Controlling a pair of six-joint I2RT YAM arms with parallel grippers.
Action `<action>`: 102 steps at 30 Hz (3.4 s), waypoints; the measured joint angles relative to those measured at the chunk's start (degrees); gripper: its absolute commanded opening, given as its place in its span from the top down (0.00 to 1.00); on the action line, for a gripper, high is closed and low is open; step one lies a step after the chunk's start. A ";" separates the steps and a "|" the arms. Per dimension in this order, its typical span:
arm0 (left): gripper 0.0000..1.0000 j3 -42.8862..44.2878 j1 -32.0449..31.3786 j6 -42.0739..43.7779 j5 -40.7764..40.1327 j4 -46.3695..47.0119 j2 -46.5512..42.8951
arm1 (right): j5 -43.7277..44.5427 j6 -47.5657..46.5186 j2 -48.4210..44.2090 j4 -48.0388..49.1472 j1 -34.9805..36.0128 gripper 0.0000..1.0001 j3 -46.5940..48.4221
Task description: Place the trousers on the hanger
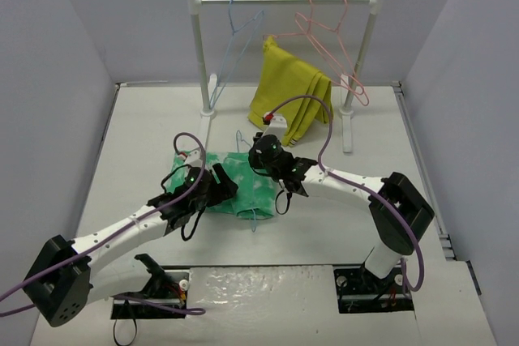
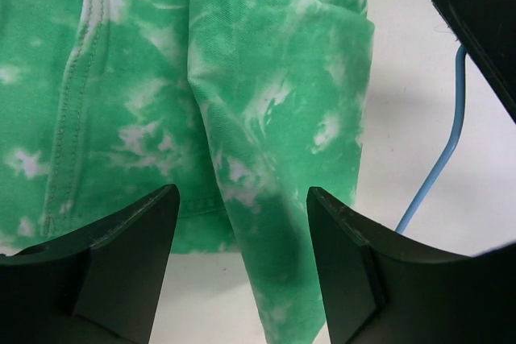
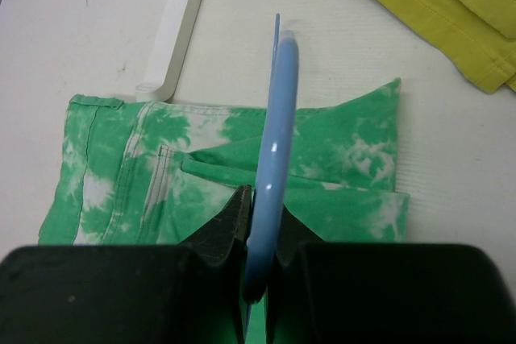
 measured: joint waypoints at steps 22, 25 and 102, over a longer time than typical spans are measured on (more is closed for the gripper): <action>0.63 0.66 0.29 -4.16 5.36 -0.18 4.05 | 0.00 -0.02 0.00 1.24 0.00 1.00 -1.01; 0.60 0.66 0.29 -4.06 6.17 1.54 4.95 | 0.00 -0.04 0.00 1.26 0.00 1.00 -1.01; 1.00 39.19 -0.37 20.39 10.07 -27.27 6.31 | 3.02 2.31 -21.17 3.81 -13.46 1.00 -22.60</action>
